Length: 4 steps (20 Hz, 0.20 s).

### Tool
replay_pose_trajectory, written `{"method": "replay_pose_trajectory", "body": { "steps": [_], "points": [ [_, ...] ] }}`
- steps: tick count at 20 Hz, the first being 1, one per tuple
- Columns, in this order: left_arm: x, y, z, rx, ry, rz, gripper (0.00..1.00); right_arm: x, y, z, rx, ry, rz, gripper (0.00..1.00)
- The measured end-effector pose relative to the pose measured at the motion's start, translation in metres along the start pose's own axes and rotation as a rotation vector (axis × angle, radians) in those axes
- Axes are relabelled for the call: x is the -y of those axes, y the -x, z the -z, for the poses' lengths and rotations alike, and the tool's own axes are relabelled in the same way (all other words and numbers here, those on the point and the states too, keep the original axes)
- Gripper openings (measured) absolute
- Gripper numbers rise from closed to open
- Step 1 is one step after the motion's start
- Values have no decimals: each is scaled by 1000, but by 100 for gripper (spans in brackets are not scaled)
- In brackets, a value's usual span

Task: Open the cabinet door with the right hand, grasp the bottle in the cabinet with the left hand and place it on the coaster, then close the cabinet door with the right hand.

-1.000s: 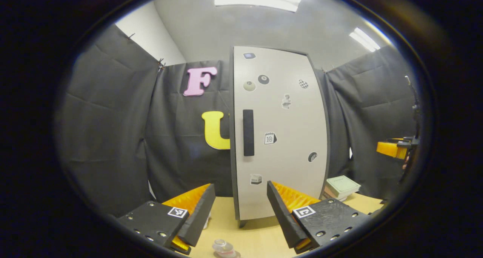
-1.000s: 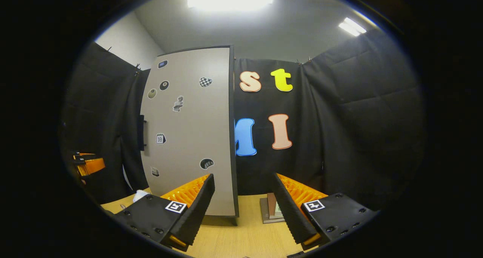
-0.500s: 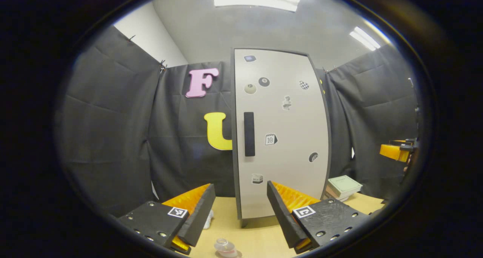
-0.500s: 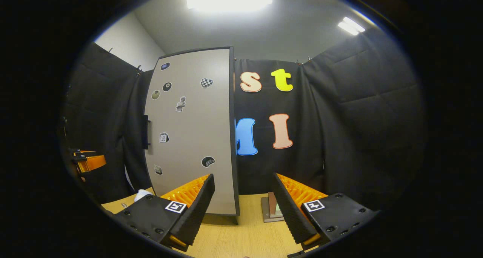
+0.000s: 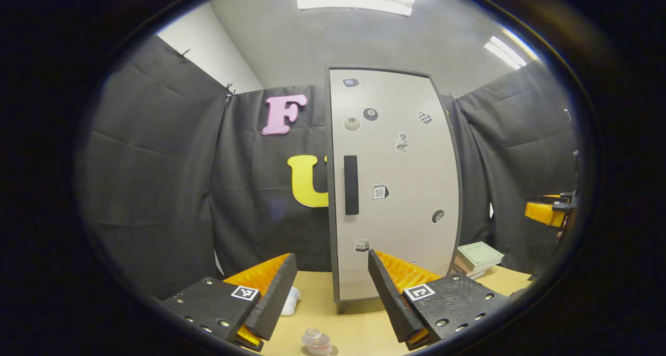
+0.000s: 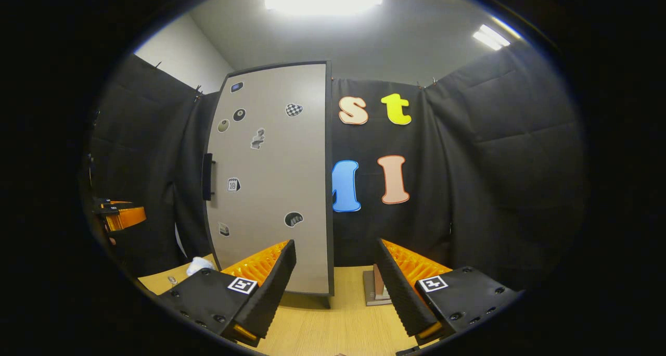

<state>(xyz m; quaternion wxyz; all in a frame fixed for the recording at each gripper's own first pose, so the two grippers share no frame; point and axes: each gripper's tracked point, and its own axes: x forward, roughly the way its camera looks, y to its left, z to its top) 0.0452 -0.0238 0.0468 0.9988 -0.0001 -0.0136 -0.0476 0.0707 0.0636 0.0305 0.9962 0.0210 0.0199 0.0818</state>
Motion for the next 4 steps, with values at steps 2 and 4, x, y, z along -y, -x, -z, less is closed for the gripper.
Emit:
{"method": "replay_pose_trajectory", "body": {
  "steps": [2,4],
  "points": [
    [0,0,-1,0,-2,0,84,1,2,1,-7,-9,3,98],
    [0,2,0,0,-6,-1,84,2,1,0,-8,-8,7,98]
  ]
}}
